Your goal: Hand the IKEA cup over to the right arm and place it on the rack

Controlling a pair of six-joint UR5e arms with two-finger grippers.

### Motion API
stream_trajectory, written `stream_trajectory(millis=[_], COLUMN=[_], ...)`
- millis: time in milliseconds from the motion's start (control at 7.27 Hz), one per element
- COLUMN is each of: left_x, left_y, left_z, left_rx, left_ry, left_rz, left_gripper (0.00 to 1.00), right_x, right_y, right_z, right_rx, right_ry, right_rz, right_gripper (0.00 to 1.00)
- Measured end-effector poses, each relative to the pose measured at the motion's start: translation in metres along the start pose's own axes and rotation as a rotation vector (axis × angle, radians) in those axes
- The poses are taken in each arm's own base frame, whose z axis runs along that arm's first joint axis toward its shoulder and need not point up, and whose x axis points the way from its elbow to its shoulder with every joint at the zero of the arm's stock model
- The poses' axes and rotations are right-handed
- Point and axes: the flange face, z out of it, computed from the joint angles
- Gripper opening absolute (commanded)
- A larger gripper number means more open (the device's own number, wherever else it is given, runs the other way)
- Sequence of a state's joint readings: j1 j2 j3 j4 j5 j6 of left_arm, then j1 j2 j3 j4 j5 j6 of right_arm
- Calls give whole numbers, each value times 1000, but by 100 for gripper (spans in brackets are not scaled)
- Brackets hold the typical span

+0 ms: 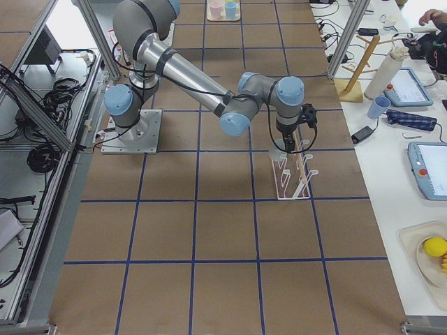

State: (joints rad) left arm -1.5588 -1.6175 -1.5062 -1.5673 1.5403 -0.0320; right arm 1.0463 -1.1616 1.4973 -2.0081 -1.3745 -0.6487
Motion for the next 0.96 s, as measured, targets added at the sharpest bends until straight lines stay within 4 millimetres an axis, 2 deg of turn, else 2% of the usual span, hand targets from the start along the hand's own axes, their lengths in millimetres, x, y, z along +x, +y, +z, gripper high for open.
stream_trajectory(millis=[138, 275, 550, 825, 962], left_x=[0, 0, -1, -1, -2], left_y=[0, 0, -1, -1, -1], left_z=[0, 0, 0, 0, 0], left_rx=[0, 0, 2, 2, 1], left_ry=[-1, -1, -1, -1, -1], left_rz=[0, 0, 0, 0, -1], left_gripper=[100, 100, 100, 100, 100], right_x=[-2, -9, -40, -99, -133], right_y=[2, 8, 32, 60, 66], right_z=[-9, -31, -90, -149, -164], right_rx=[-2, -17, -75, -123, -140], right_ry=[13, 34, 27, 4, 10], right_rz=[0, 0, 36, 135, 175], right_gripper=[100, 100, 100, 100, 100])
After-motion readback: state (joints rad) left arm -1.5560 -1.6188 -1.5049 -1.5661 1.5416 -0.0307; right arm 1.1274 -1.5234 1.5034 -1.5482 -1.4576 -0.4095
